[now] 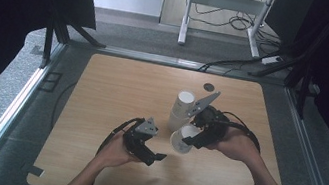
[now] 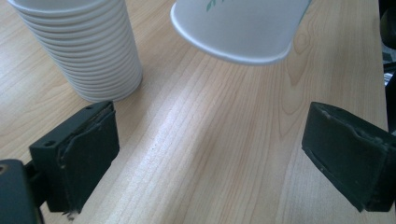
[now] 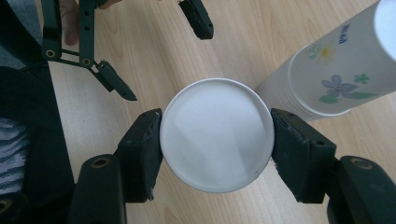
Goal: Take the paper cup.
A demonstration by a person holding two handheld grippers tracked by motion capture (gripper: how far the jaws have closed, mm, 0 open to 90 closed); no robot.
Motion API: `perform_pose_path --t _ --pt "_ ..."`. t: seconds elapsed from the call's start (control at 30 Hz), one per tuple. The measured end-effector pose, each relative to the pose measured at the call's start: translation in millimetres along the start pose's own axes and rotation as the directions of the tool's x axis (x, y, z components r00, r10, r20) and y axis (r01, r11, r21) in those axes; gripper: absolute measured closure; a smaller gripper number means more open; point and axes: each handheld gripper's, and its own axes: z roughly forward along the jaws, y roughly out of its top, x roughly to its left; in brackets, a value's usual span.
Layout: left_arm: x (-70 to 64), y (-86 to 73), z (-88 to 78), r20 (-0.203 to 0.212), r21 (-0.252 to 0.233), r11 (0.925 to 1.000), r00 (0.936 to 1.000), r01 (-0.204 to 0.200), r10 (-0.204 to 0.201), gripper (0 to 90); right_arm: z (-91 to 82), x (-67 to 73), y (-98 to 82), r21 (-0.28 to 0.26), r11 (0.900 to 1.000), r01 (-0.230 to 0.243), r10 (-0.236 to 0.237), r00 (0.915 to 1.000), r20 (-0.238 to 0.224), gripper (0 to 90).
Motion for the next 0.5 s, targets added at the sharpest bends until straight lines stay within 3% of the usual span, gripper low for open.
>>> perform_pose_path --t 0.5 --pt "-10.9 -6.6 4.5 0.03 0.012 0.9987 0.9983 -0.05 0.05 5.3 16.4 1.8 -27.3 -0.092 0.995 0.025 -0.028 0.9993 -0.025 37.3"
